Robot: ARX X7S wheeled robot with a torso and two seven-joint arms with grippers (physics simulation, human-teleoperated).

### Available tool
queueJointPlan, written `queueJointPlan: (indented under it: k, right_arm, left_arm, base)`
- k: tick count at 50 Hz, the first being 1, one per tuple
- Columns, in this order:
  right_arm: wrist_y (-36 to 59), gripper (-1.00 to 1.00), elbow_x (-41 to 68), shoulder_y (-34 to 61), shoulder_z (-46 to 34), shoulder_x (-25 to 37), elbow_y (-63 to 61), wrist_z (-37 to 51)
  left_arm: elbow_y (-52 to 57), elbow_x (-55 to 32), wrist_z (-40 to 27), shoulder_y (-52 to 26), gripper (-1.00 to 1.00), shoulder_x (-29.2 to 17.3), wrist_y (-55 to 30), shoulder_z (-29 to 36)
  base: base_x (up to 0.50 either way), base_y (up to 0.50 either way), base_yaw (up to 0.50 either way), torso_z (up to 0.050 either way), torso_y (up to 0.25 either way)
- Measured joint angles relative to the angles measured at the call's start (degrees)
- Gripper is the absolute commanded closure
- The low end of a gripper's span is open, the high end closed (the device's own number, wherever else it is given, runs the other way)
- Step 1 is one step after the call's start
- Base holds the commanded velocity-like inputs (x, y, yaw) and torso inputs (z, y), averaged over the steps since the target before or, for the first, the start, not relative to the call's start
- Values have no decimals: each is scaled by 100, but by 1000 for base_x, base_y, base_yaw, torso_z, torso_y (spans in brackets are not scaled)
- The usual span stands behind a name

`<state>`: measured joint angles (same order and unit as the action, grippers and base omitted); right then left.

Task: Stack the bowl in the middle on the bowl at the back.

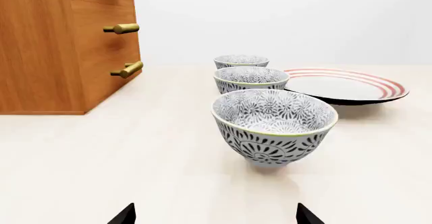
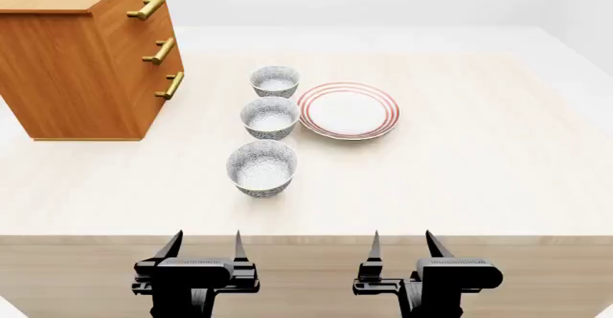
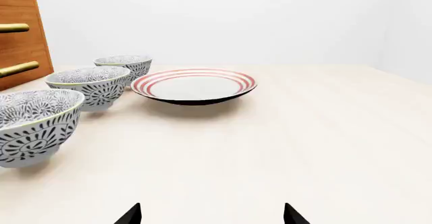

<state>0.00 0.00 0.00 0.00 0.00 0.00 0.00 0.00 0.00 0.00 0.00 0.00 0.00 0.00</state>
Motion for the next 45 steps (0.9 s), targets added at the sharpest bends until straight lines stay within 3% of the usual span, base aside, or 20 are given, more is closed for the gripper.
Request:
queueJointPlan:
  k: [22, 45]
  right_arm:
    - [-67, -100, 259, 12, -298, 255, 3, 307]
    - [-133, -100, 413, 0, -519, 453, -27, 559]
  left_arm:
    - [-31, -342, -235, -56, -100, -252, -147, 260]
    - [-61, -561, -437, -63, -100, -444, -96, 481]
  base:
    - [0, 0, 0, 0, 0]
    - [0, 293, 0, 0, 0]
